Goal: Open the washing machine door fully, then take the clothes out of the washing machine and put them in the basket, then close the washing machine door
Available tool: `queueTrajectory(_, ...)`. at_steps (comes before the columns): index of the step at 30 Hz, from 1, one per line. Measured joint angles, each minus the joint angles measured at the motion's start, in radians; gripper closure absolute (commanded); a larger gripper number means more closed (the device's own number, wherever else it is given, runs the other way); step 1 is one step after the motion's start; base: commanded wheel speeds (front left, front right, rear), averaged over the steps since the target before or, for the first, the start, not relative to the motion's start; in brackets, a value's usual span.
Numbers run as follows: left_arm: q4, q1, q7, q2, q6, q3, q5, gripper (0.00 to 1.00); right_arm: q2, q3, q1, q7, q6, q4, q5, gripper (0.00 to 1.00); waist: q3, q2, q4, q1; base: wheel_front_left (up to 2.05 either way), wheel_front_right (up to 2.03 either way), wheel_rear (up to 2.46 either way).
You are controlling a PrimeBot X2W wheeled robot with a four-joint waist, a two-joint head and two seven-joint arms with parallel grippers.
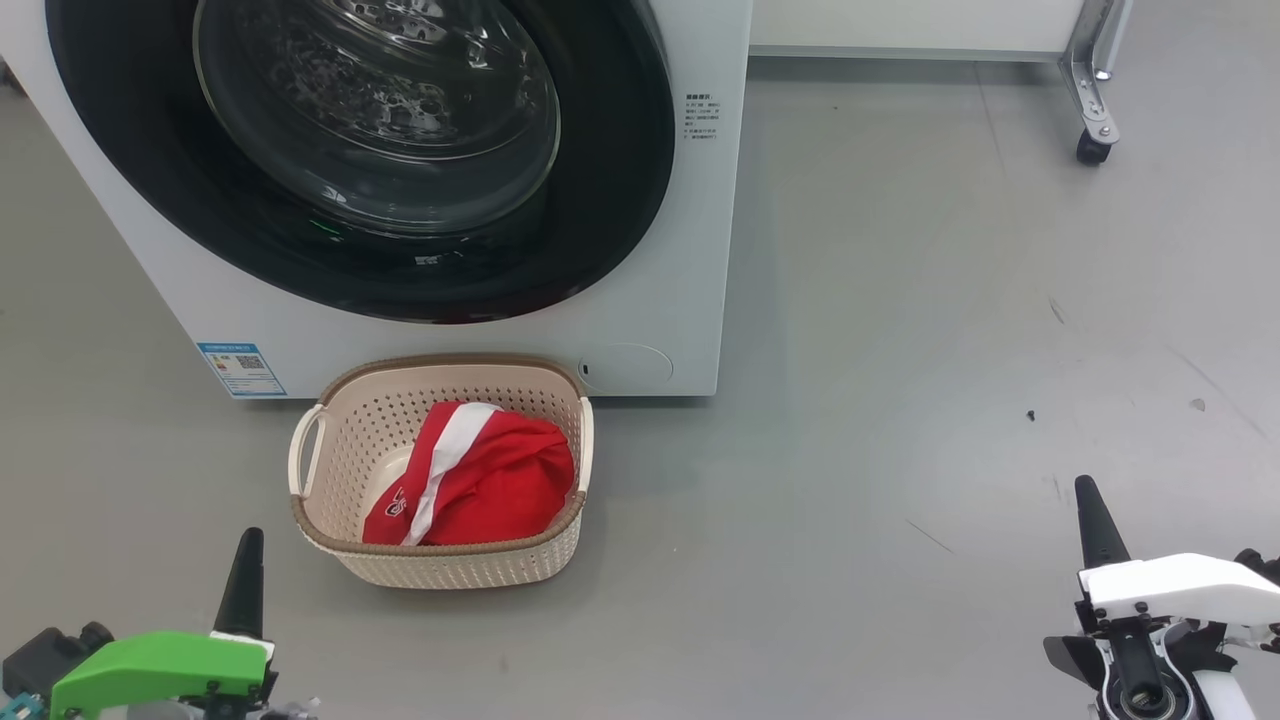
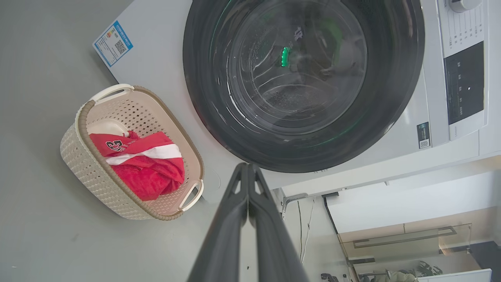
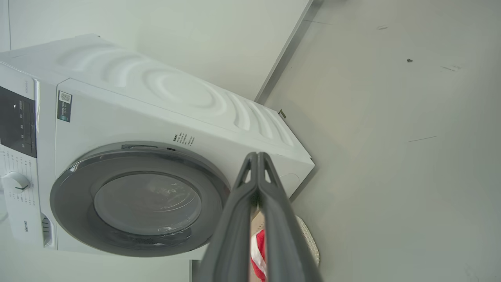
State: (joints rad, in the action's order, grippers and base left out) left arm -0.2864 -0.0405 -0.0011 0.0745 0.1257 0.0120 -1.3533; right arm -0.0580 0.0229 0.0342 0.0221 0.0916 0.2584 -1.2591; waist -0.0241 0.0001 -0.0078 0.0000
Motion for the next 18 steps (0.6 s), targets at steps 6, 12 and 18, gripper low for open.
queueTrajectory(6, 0.003, 0.000, 0.019, -0.003, 0.000, -0.012, -0.057, 1.00, -0.003, 0.010, 0.006, -0.019, 0.004, 0.004, -0.083, 1.00, 0.005, 0.0000, 0.002, 0.0000, 0.00, 0.00, 0.00)
queueTrajectory(12, 0.005, -0.001, 0.039, -0.007, 0.000, -0.026, -0.117, 1.00, -0.005, 0.023, 0.009, -0.035, 0.012, 0.007, -0.166, 1.00, 0.009, 0.0000, 0.003, 0.0000, 0.00, 0.00, 0.00)
queueTrajectory(18, 0.009, -0.002, 0.056, -0.012, 0.000, -0.041, -0.173, 1.00, -0.006, 0.034, 0.014, -0.054, 0.014, 0.010, -0.245, 1.00, 0.014, 0.0000, 0.005, 0.0000, 0.00, 0.00, 0.00)
